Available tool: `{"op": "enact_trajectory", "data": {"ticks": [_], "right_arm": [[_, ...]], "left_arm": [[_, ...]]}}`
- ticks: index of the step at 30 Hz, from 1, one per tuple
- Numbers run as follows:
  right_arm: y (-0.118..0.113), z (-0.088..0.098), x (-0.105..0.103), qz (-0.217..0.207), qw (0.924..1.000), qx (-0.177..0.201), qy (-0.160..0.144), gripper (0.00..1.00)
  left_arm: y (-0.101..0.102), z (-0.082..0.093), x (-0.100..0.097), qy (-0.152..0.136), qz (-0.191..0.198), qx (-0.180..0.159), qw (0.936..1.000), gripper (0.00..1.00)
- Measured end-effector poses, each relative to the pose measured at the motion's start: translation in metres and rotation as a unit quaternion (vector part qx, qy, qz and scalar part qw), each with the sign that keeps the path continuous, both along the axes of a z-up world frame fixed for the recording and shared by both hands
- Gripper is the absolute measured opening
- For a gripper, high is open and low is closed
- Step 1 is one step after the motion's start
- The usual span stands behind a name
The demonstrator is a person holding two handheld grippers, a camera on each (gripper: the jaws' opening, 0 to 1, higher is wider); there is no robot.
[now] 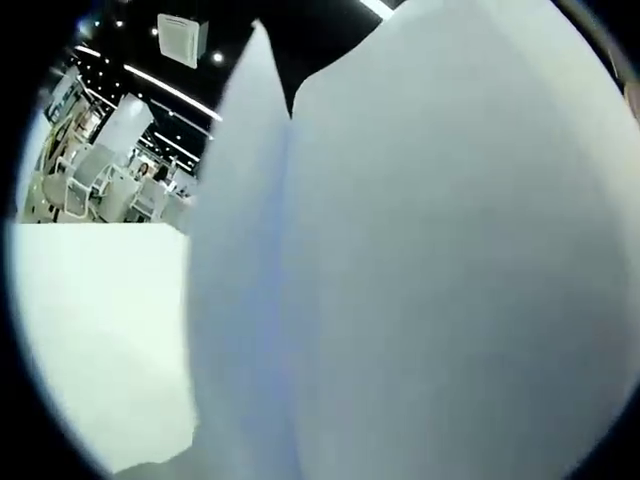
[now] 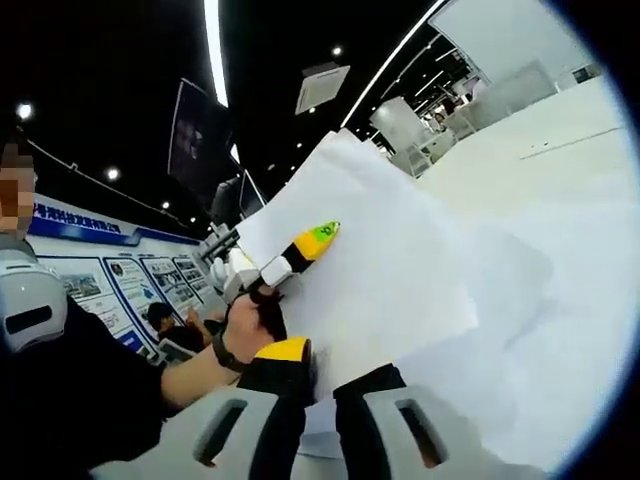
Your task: Organize the stack of printing papers by aligning and flattening the scattered papers on the table
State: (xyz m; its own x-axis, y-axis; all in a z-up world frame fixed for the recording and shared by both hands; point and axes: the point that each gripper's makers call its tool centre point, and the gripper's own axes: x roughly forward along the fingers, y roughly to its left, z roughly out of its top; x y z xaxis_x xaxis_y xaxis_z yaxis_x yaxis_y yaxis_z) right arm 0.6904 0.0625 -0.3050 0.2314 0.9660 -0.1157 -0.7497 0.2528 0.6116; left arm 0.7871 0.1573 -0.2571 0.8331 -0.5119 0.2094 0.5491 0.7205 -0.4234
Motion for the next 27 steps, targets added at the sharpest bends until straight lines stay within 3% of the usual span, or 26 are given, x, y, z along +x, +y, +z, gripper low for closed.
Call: {"op": "enact_trajectory", "data": {"ticks": [18, 23, 27], "right_arm": [[-0.0011, -0.0023, 0.0027, -0.006, 1.0, -0.005, 0.0, 0.11], [-0.0023, 0.0024, 0.0038, -0.007, 0.9994, 0.016, 0.029, 0.17], [-0.0026, 0.0038, 0.0046, -0.009, 0.9992, 0.021, 0.032, 0.18]], "left_arm": [[-0.0004, 0.0003, -0.0005, 0.007, -0.003, -0.011, 0.9999, 0.06], [-0.0006, 0.0004, -0.0008, 0.008, -0.003, -0.013, 0.9999, 0.06], [-0.0003, 0.0006, -0.0009, 0.009, -0.004, -0.015, 0.9998, 0.06]]}}
